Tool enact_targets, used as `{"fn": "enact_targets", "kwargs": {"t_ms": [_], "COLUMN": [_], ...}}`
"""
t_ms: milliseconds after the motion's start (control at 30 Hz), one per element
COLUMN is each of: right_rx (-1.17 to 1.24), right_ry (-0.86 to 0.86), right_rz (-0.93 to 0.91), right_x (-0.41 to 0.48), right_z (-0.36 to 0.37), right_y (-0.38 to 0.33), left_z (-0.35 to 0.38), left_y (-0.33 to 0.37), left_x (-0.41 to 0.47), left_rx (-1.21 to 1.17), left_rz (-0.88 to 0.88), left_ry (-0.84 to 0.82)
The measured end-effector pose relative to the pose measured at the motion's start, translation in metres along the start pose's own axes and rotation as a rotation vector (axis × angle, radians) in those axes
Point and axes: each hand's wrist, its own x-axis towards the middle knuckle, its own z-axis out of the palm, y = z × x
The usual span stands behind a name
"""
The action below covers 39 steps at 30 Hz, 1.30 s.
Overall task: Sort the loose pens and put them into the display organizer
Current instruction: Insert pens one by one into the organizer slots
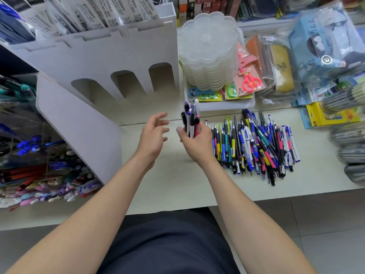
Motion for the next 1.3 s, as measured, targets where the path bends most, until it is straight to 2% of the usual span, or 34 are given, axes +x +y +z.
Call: {"fn": "enact_targets", "kwargs": {"t_ms": [133, 233, 400, 500, 633, 700, 800, 867, 967, 1000, 1133, 1300], "right_rx": [0.152, 0.141, -0.029, -0.019, 0.159, 0.245, 0.233, 0.186, 0.135, 0.134, 0.18, 0.231], "right_ry": [0.102, 0.112, 0.112, 0.142, 0.177, 0.168, 0.177, 0.175, 0.15, 0.136, 0.083, 0.039], "right_rz": [-0.129, -0.109, -0.119, -0.145, -0.029, 0.038, 0.051, 0.061, 0.099, 0.108, 0.154, 0.209], "right_x": [-0.002, -0.001, -0.006, -0.008, -0.005, -0.007, -0.011, -0.015, -0.025, -0.029, -0.043, -0.052], "right_z": [0.0, -0.004, -0.008, -0.006, 0.001, 0.002, -0.005, -0.014, -0.026, -0.029, -0.03, -0.028], "right_y": [-0.011, 0.0, 0.025, 0.021, 0.012, 0.01, 0.013, 0.017, 0.024, 0.027, 0.035, 0.036], "left_z": [0.006, 0.011, 0.015, 0.012, 0.015, 0.02, 0.021, 0.02, 0.011, 0.006, -0.019, -0.021], "left_y": [-0.022, -0.029, -0.039, -0.047, -0.063, -0.073, -0.08, -0.078, -0.071, -0.069, -0.072, -0.074], "left_x": [0.0, -0.002, -0.013, -0.017, -0.021, -0.021, -0.015, -0.012, -0.011, -0.011, -0.017, -0.017], "left_rx": [0.18, 0.203, 0.196, 0.227, 0.556, 0.766, 1.015, 1.041, 1.082, 1.154, 1.503, 1.486], "left_rz": [-0.095, -0.119, -0.094, -0.068, -0.056, 0.021, 0.128, 0.165, 0.248, 0.247, 0.199, 0.306], "left_ry": [-0.162, -0.148, -0.108, -0.111, -0.224, -0.224, -0.225, -0.245, -0.191, -0.219, -0.541, -0.507]}}
